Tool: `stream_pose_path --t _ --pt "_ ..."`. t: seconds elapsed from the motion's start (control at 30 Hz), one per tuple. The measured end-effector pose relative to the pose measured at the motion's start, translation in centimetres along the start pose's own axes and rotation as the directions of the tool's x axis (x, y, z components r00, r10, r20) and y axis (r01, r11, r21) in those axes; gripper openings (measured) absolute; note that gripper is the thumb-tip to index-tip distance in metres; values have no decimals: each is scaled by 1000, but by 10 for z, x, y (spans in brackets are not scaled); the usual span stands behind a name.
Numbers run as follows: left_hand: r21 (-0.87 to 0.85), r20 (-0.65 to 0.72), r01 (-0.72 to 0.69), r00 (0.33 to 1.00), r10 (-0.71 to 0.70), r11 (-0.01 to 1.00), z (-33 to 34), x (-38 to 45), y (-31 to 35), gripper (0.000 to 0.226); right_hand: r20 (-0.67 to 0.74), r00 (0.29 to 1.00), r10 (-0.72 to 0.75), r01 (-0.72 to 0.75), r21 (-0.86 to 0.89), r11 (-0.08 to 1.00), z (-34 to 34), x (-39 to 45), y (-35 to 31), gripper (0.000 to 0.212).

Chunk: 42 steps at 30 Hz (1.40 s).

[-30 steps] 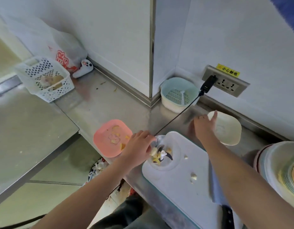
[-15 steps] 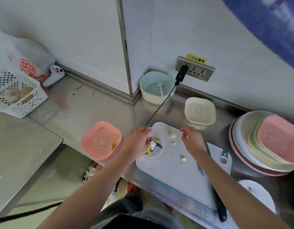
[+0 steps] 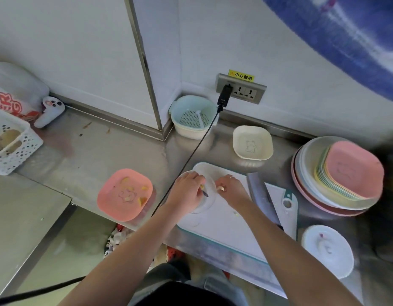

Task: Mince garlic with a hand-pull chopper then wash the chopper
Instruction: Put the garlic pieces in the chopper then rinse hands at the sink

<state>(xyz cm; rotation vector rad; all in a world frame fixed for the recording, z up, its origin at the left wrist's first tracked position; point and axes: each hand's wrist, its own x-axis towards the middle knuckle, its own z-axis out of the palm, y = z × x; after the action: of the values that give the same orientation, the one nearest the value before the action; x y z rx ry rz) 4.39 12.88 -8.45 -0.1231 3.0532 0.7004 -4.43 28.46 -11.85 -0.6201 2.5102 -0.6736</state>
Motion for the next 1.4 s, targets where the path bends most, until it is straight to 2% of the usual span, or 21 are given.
stream_pose_path --t 0.07,0.1,0.17,0.2,0.23,0.27,0.33,0.37,0.43,0.53,0.67,0.77,0.83,0.9,0.97,1.03,1.1,1.2,1.27,1.33,1.4 --pt "-15 18 -5 1000 5 1000 -2 4 4 26 -88 993 76 -69 72 995 2 -4 -2 15" --pt "-76 6 22 1000 -21 997 -4 7 9 27 -153 979 133 -104 181 978 1 -9 -4 15" --pt "-364 -57 153 981 -186 919 -12 16 33 27 -291 914 282 -115 481 869 -9 -24 -12 20" --pt "-527 -60 207 958 -279 824 -16 22 46 26 -342 874 345 -73 609 790 -16 -34 -17 24" --pt "-661 6 262 939 -344 703 -19 29 60 25 -382 840 386 -15 693 721 -22 -47 -18 28" --pt "-751 145 332 926 -348 571 -20 37 75 22 -419 813 403 40 731 681 -30 -60 -19 31" --pt "-790 474 502 864 -167 353 -17 49 104 12 -478 761 438 94 749 656 -43 -91 -15 33" --pt "-760 586 571 809 -52 310 -16 53 118 10 -502 726 470 96 751 653 -50 -106 -11 34" --pt "-692 705 634 697 134 344 -9 59 145 10 -552 641 533 60 729 682 -61 -136 4 35" --pt "-645 758 586 576 307 491 8 56 191 25 -622 551 557 -29 652 758 -70 -183 27 33" --pt "-609 773 466 530 349 642 37 26 273 16 -704 412 579 -87 602 794 -79 -255 56 27" --pt "-632 702 183 547 456 753 64 -14 344 15 -756 273 595 -125 586 801 -84 -322 82 28" --pt "-646 665 21 507 548 763 84 -49 394 17 -776 184 604 -178 578 797 -82 -373 104 35" --pt "-652 666 -40 446 598 757 105 -90 440 16 -765 96 637 -249 601 759 -76 -429 125 36" --pt "-667 676 -67 367 640 742 128 -134 481 19 -741 2 672 -245 651 718 -63 -486 139 36" --pt "-673 686 -100 287 668 733 147 -177 514 16 -702 -84 707 -212 706 675 -49 -537 147 37" --pt "-674 711 -50 229 665 737 160 -216 542 13 -661 -153 735 -158 750 642 -36 -585 155 31" --pt "-670 724 -20 204 659 742 180 -258 578 11 -488 -307 817 10 857 516 -19 -646 182 19" --pt "-678 716 -51 178 675 733 197 -277 598 9 -363 -392 845 70 905 420 -10 -673 217 22" --pt "-662 737 -33 150 659 749 210 -290 614 14 -361 -400 843 -26 923 383 -11 -691 259 32" --pt "-613 790 63 80 608 788 215 -301 627 19 -403 -326 855 -121 915 385 -24 -697 300 40"
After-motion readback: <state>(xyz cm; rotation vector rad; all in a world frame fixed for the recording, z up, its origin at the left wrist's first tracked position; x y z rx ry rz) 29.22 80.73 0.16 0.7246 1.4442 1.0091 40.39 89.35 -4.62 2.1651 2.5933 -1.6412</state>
